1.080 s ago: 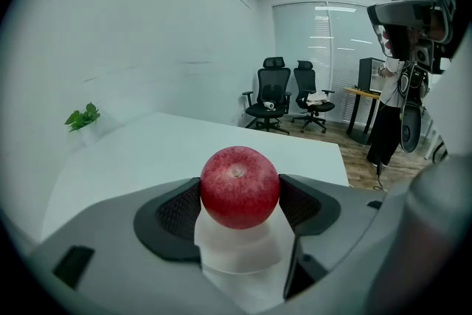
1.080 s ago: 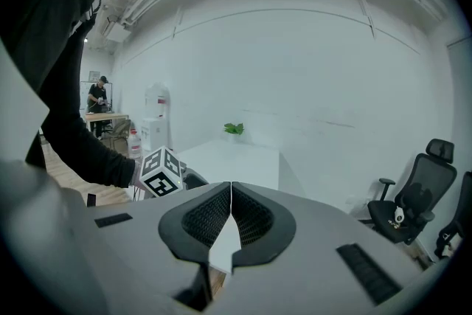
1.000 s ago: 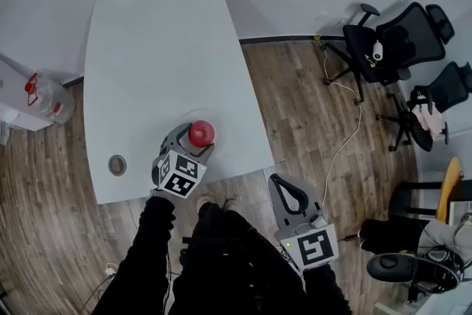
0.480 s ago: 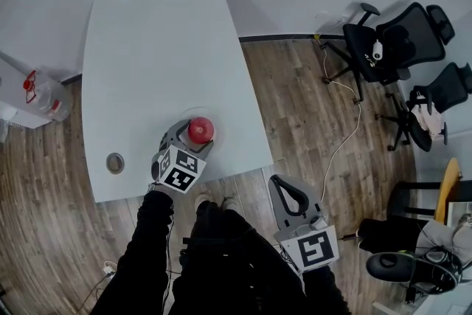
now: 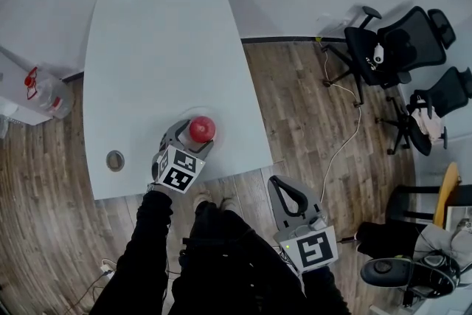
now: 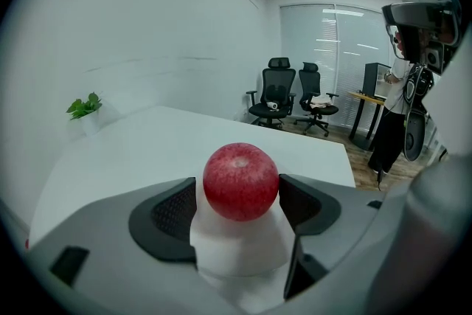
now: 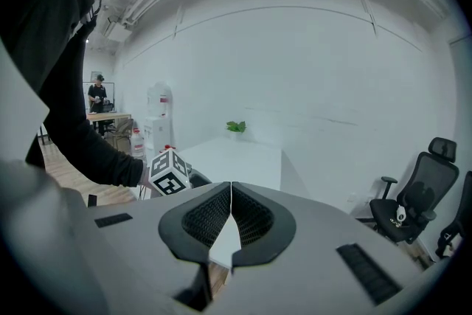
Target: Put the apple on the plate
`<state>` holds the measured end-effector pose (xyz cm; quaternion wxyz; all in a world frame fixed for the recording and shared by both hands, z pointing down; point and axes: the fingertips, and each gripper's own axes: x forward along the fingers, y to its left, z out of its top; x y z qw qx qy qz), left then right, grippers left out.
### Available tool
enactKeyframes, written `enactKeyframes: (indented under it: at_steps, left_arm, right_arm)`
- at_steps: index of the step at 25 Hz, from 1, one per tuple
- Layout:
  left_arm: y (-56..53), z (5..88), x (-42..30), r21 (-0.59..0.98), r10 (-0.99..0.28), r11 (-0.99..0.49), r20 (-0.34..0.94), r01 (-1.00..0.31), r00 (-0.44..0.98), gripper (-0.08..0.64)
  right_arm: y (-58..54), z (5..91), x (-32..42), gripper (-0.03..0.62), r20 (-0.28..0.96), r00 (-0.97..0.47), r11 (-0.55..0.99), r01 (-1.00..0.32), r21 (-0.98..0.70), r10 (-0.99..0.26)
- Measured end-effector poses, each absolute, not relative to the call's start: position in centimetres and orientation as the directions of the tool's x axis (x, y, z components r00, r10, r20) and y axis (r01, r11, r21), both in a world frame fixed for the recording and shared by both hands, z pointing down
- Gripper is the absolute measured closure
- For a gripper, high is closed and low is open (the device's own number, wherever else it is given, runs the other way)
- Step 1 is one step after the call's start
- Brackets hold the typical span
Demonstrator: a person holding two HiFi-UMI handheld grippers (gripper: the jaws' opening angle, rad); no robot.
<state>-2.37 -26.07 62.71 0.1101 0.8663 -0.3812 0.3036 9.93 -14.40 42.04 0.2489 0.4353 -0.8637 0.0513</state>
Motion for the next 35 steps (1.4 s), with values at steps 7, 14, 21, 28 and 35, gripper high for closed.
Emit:
enactKeyframes:
  at_steps: [7,14,21,28,35]
  left_arm:
    - [-25.4,61.6,-2.9,-0.045,-0.609,-0.674,0.6,-0.738,0.519,0.215]
    - [-24.3,59.4,-3.2,-0.015,-0.643,-0.644,0.553,-0.765,0.53,0.216]
    - [-23.7,55.8,-4.5,-0.012,-0.719,-0.571,0.489,-0.821,0.493,0.425]
    - [-23.2,50.3,-5.2,-0.009,-0.784,-0.539,0.373,-0.842,0.497,0.541]
    - [-21.5,47.1,-5.3,-0.096,-0.801,-0.535,0.376,-0.84,0.467,0.543]
  right_arm:
    - [-14.6,41.7,9.5,0.551,0.462,-0.518,0.633,-0.764,0.129,-0.72]
    - [-14.6,41.1,9.2,0.551,0.439,-0.543,0.649,-0.749,0.133,-0.716]
    - [-14.7,40.4,8.4,0.551,0.411,-0.583,0.679,-0.721,0.137,-0.701]
    - [-15.2,39.7,7.2,0.551,0.381,-0.623,0.708,-0.693,0.136,-0.683]
    - [-15.4,38.7,6.7,0.551,0.344,-0.657,0.729,-0.67,0.143,-0.671]
